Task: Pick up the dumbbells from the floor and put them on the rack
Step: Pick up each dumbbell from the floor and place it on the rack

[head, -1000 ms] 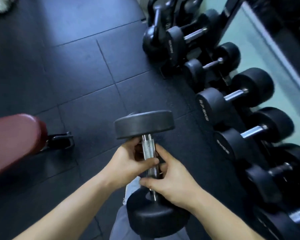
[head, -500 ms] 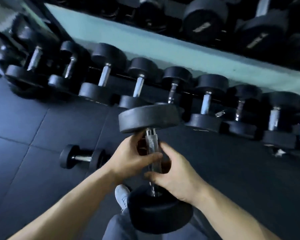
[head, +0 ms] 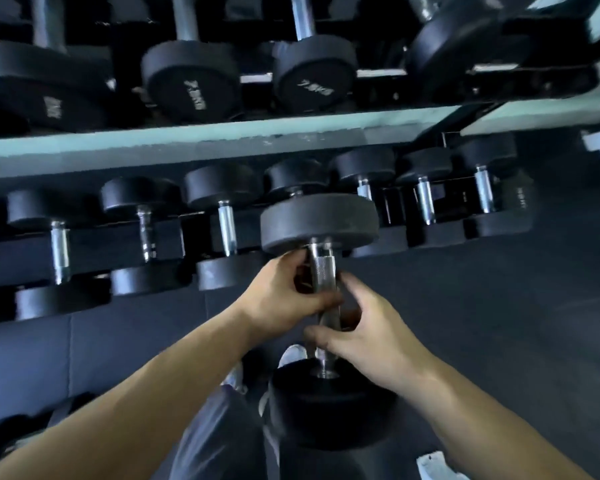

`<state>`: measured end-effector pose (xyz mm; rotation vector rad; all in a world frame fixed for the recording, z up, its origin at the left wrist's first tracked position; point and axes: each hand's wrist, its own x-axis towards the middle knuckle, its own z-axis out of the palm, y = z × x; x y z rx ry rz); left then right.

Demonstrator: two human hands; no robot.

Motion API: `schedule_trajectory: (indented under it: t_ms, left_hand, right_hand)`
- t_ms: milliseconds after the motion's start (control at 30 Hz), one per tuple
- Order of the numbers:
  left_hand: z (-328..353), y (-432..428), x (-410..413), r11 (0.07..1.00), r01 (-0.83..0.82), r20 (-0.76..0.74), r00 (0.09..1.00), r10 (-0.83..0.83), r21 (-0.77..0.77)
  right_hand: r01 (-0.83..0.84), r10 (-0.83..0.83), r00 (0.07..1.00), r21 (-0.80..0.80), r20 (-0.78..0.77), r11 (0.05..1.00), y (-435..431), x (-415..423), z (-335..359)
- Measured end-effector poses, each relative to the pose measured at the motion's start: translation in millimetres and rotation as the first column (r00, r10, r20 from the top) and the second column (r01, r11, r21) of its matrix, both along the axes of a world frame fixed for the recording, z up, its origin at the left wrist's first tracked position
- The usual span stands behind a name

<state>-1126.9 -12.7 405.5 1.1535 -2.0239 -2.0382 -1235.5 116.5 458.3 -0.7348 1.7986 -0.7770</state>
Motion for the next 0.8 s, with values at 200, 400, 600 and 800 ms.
schedule_trajectory:
  t_ms: [200,400,600,800]
  left_hand:
    - [23.8,-14.5,-134.1,0.991,0.131,-0.033,0.991,-0.131,0.006]
    - [47.0,-40.1,-259.1,0.977,0.211,-0.066,0.975,-0.213,-0.044]
    - [58.1,-54.4,-381.0,0.966,0.251,-0.112,0.960,-0.256,-0.057]
    - [56.9,-59.3,-489.5,0.972,0.233,-0.113,0.965,-0.236,-0.034]
  right_hand:
    - [0.113,-0.113,0.993,-0.011,-0.030,0.994,-4.4,-115.3,19.8]
    - [0.193,-0.194,0.980,-0.031,-0.044,0.981,-19.8,-229.5,43.8]
    - [0.253,-0.256,0.965,-0.051,-0.059,0.966,-32.4,-339.6,60.0]
    - [0.251,-0.252,0.966,-0.027,-0.055,0.968,-41.5,-449.1,57.2]
